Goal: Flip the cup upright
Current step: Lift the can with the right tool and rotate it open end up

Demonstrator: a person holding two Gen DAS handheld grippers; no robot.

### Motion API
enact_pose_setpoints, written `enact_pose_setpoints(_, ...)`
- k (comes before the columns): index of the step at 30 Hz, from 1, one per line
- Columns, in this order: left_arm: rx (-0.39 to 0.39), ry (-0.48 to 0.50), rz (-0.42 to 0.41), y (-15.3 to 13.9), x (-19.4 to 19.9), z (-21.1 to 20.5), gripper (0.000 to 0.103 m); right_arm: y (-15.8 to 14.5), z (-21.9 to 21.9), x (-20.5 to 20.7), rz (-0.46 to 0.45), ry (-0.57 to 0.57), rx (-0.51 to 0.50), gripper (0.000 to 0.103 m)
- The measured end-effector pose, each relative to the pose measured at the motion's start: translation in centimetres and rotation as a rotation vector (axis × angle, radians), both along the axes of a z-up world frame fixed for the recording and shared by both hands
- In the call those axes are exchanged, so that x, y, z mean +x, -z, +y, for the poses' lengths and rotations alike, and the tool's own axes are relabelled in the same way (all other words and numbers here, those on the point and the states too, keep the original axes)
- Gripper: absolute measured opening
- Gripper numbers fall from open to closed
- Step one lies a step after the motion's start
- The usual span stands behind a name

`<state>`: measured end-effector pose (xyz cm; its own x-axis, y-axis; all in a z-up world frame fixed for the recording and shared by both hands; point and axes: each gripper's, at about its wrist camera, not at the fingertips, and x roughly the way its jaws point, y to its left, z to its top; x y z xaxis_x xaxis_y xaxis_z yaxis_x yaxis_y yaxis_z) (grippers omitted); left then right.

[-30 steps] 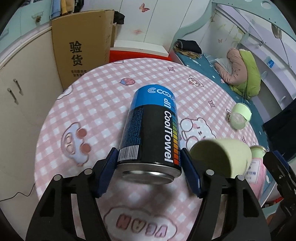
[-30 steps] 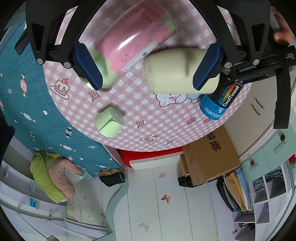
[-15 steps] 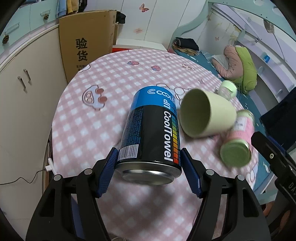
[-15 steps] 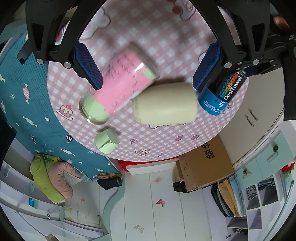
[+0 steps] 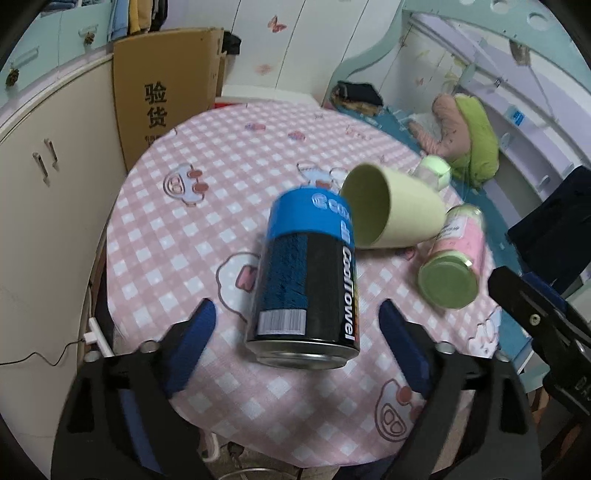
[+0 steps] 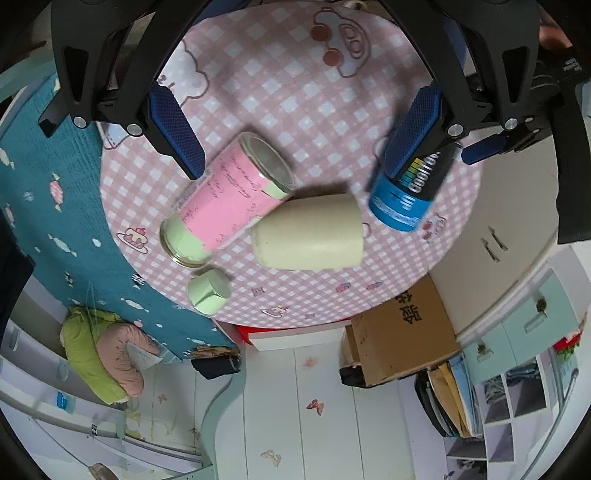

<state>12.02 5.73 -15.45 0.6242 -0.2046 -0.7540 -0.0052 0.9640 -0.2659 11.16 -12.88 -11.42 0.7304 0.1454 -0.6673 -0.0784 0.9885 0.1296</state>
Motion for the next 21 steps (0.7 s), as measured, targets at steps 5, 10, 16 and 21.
enact_pose_setpoints(5,-0.038,-0.01,-0.015,-0.7,-0.6,1.9,0.089,-0.2,1.2,0.9,0.017,-0.019,0.023,0.098)
enact_pose_setpoints(10,-0.014,-0.073,-0.033,-1.2,-1.2,5.1,0.089,0.8,3.8,2.6,0.078,-0.058,0.065,0.098)
enact_pose_setpoints(16,0.083,-0.19,-0.048,-1.0,-0.6,8.9,0.089,3.4,7.2,4.9,0.174,-0.1,0.118,0.098)
enact_pose_setpoints(21,0.084,-0.181,-0.04,-0.5,0.4,10.2,0.089,5.8,9.1,7.0,0.256,-0.105,0.171,0.098)
